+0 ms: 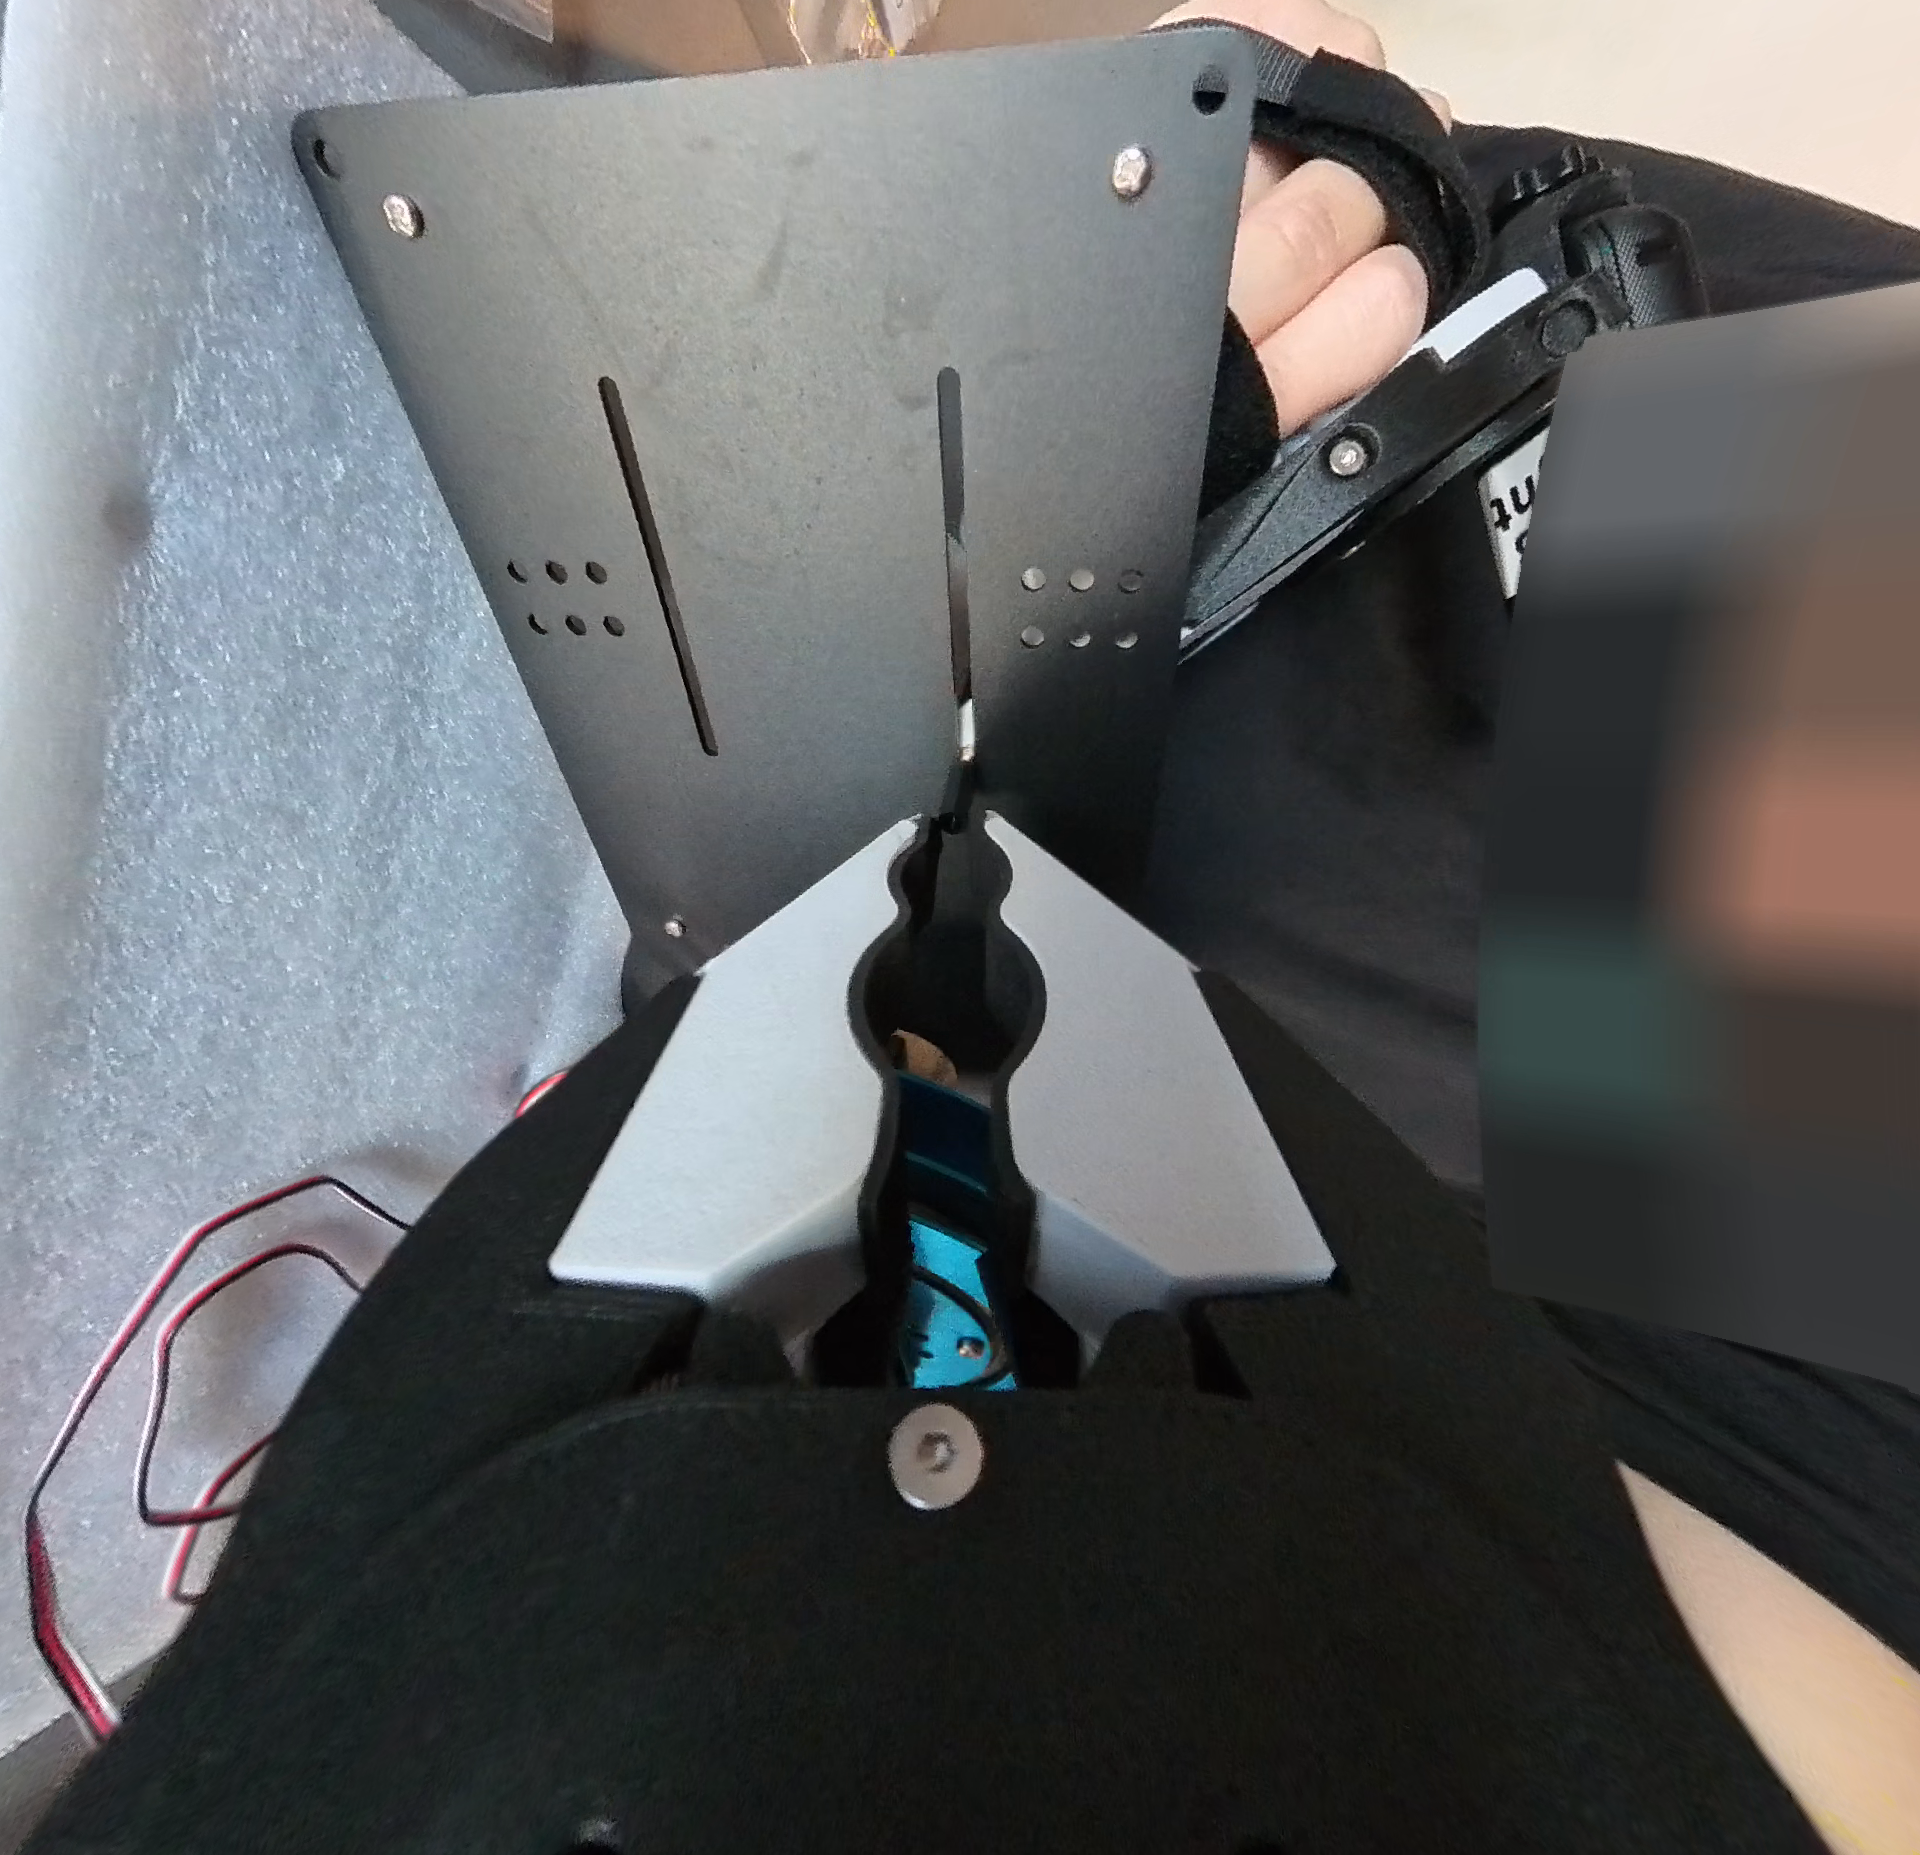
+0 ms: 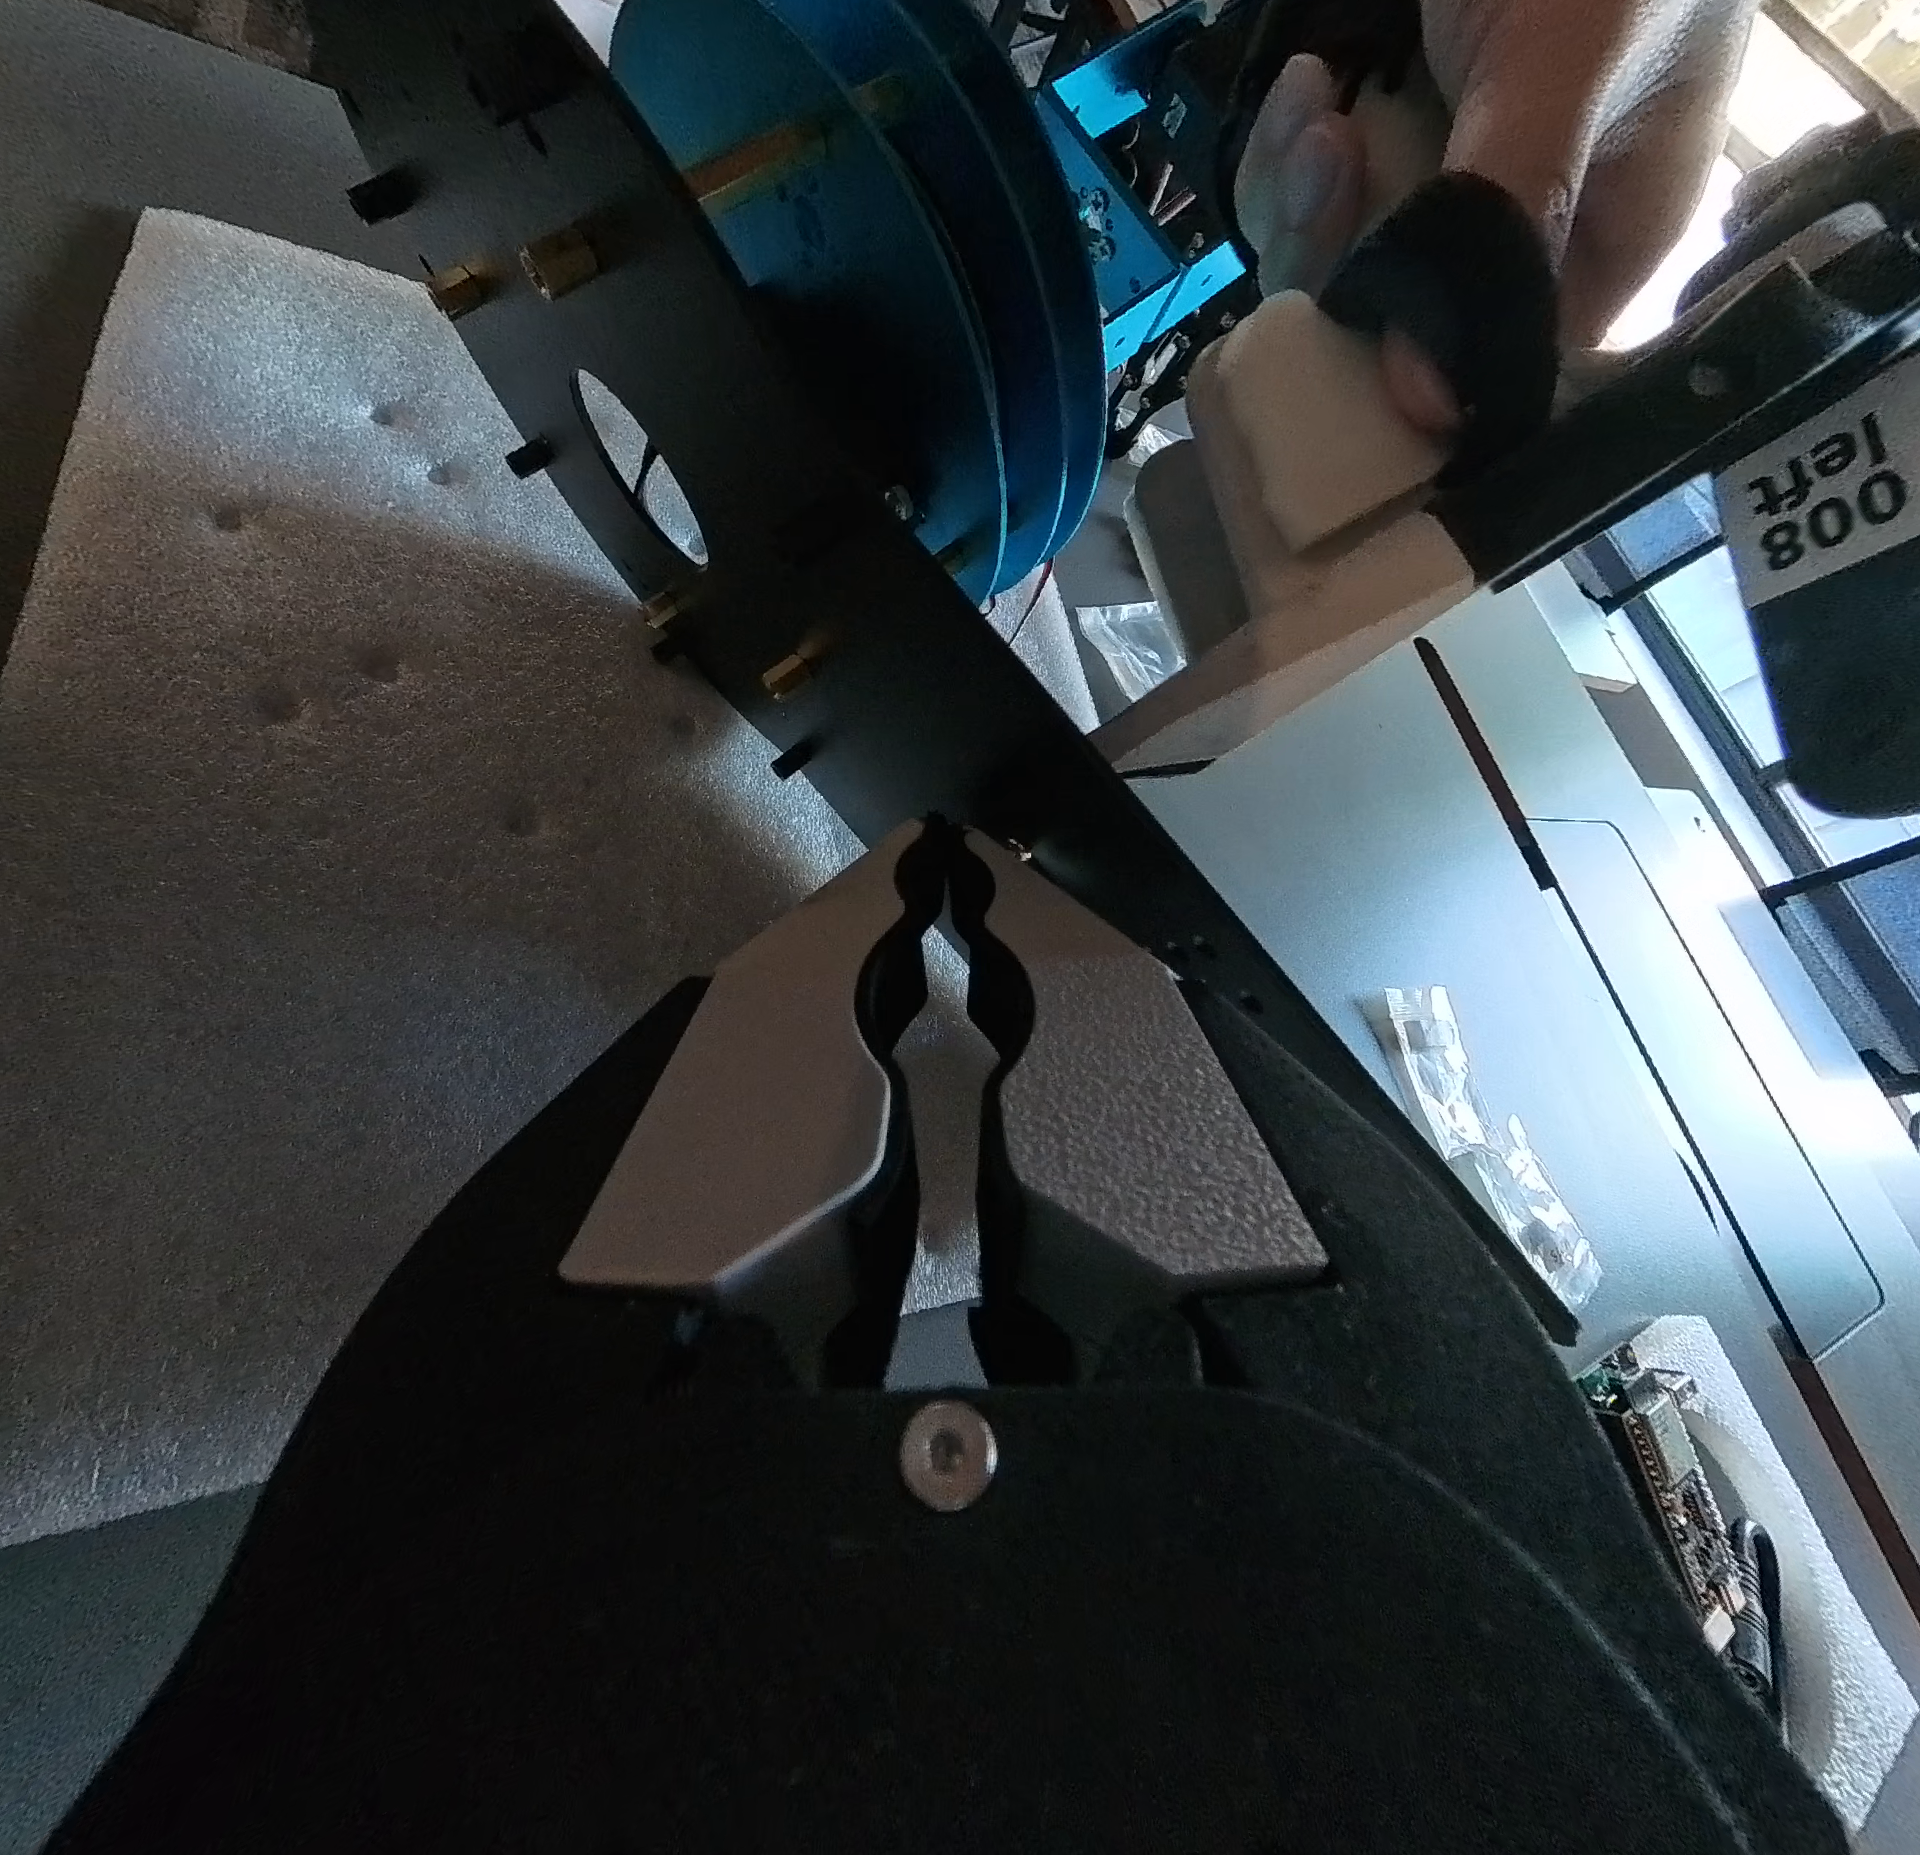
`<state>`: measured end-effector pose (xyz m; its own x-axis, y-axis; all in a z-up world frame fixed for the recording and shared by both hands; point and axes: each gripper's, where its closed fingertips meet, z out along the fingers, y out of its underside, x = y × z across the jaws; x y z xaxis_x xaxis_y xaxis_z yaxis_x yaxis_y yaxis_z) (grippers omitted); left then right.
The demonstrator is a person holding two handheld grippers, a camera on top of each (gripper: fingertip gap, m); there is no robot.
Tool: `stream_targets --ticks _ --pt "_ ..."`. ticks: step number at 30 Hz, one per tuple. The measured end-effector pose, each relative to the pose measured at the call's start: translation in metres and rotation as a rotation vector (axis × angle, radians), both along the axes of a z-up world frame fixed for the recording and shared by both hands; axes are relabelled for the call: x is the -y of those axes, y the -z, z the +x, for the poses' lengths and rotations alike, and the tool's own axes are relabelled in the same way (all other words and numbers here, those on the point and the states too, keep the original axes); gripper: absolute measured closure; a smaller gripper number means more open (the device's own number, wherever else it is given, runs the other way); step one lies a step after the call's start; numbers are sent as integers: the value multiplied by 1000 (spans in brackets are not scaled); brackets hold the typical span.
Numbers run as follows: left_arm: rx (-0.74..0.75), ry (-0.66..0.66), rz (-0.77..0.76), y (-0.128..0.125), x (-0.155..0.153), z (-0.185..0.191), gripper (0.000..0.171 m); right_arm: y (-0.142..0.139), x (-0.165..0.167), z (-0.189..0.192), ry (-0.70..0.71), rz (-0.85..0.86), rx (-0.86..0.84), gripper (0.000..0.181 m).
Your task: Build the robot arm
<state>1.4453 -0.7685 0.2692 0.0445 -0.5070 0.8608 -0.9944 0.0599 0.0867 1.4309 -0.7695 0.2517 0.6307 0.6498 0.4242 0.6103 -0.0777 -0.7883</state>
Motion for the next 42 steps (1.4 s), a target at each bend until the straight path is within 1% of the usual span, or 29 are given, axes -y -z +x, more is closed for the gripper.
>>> stream_targets --ticks 2,6,8,11,14,16,18,20,22,23,25,27,32,35,36,41,42 --pt "10 8 6 0 0 -1 168 0 0 0 1 1 1 181" --pt "4 -22 6 1 -1 2 149 0 0 0 1 1 0 181" --pt "-5 -66 -14 -1 -2 6 144 0 0 1 1 2 2 181" --pt "-35 -122 -17 0 -6 8 142 -1 0 1 1 3 2 181" --pt "-74 -113 31 7 -8 3 140 -1 0 1 0 2 1 181" --pt "-82 -131 10 4 -6 5 141 -1 1 1 0 2 -1 181" --pt "-133 -183 -51 -2 -2 10 140 -1 1 1 0 4 2 181" --pt "-202 -214 -74 -2 -1 11 143 -1 1 1 -1 4 2 181" --pt "-291 -196 -58 4 0 2 144 -1 1 1 -1 3 4 181" --pt "-324 -194 -45 7 0 0 149 -1 1 1 -1 5 6 181" --pt "-362 -236 -75 6 1 3 152 -1 1 1 -1 4 5 181" --pt "-379 -282 -122 2 2 9 155 -1 1 1 -1 4 6 181" --pt "-404 -309 -124 5 -1 6 160 -1 1 1 -1 5 10 181" --pt "-397 -318 -135 4 -3 7 167 -1 1 1 -1 6 10 181" --pt "-388 -319 -139 4 -3 8 171 -1 1 1 -1 6 10 181" --pt "-375 -297 -130 4 -3 8 171 -1 1 1 -2 5 7 181" --pt "-381 -303 -136 3 -3 9 169 -1 1 1 -2 4 8 181"
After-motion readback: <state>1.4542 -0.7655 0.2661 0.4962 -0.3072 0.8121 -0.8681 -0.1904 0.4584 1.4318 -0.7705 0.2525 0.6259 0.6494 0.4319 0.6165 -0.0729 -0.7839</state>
